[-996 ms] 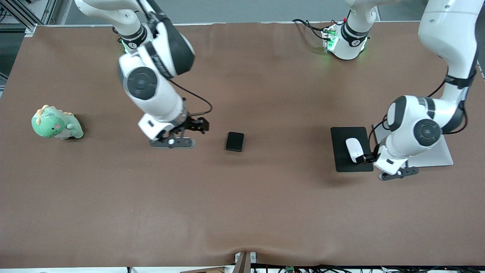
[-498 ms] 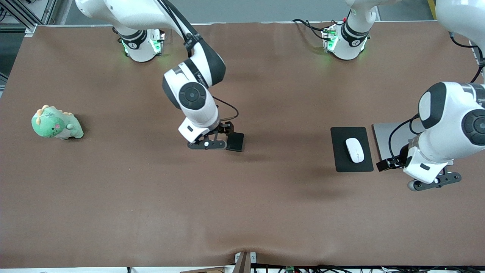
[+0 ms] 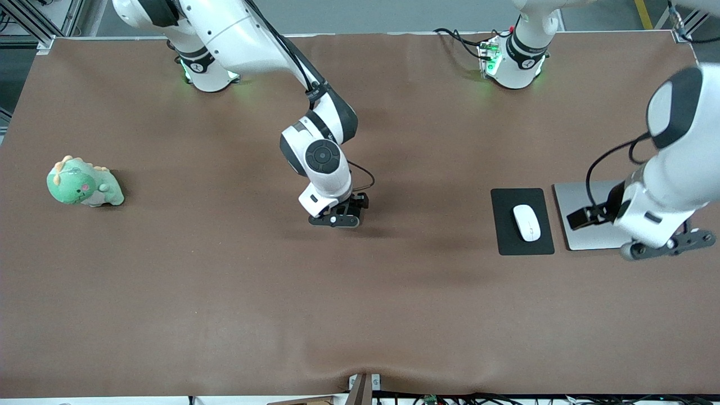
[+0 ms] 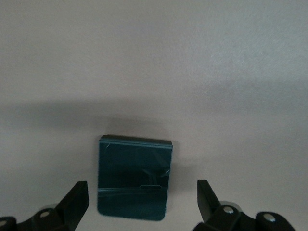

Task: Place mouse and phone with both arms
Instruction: 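Grasp the black phone with the right gripper while the left gripper withdraws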

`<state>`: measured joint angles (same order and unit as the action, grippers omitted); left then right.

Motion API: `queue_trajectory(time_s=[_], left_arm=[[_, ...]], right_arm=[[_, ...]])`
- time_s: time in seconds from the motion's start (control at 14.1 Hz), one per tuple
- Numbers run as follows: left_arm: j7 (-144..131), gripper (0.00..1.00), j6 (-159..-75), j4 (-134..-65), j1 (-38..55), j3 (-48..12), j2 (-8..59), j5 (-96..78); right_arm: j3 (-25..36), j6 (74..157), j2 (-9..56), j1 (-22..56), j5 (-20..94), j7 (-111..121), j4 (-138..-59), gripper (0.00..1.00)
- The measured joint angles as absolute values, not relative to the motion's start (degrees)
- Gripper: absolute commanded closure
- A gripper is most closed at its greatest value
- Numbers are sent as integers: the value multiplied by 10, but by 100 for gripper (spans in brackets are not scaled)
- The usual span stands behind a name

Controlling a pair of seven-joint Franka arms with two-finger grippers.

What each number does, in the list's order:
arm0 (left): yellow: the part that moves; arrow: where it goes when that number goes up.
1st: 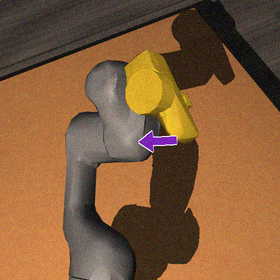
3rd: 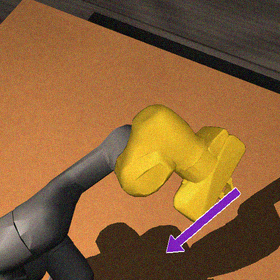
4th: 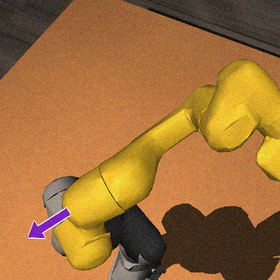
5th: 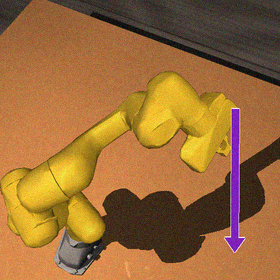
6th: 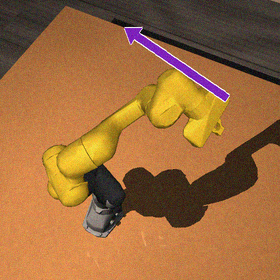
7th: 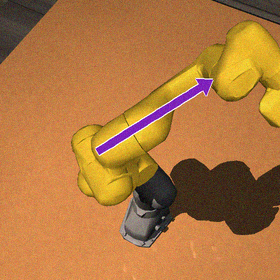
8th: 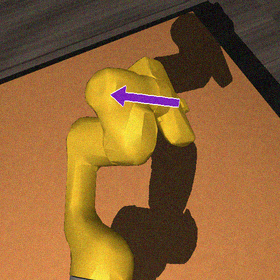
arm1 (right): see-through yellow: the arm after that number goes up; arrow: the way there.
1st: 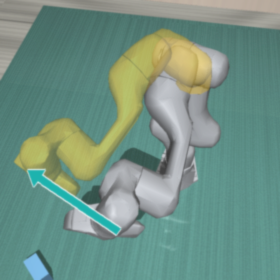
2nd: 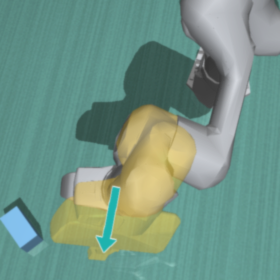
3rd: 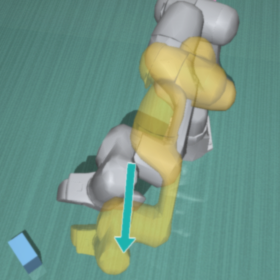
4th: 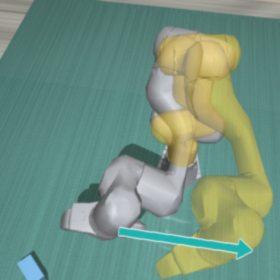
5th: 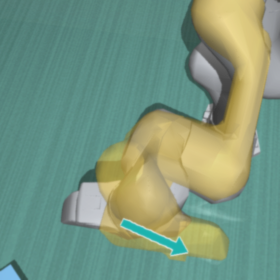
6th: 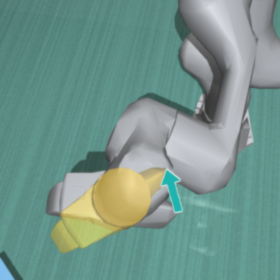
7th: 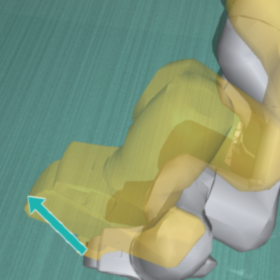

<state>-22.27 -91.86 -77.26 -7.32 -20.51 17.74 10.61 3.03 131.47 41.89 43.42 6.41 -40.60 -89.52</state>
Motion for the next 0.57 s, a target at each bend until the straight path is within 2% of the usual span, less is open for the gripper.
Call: queue_trajectory(time_s=[0.28,0.57], left_arm=[[-223,0,-849,-772,-73,-213,105,93],[-222,0,-822,-779,-72,-204,64,72]], right_arm=[[30,1340,445,440,64,-425,-895,0],[30,1353,450,441,68,-452,-892,0]])
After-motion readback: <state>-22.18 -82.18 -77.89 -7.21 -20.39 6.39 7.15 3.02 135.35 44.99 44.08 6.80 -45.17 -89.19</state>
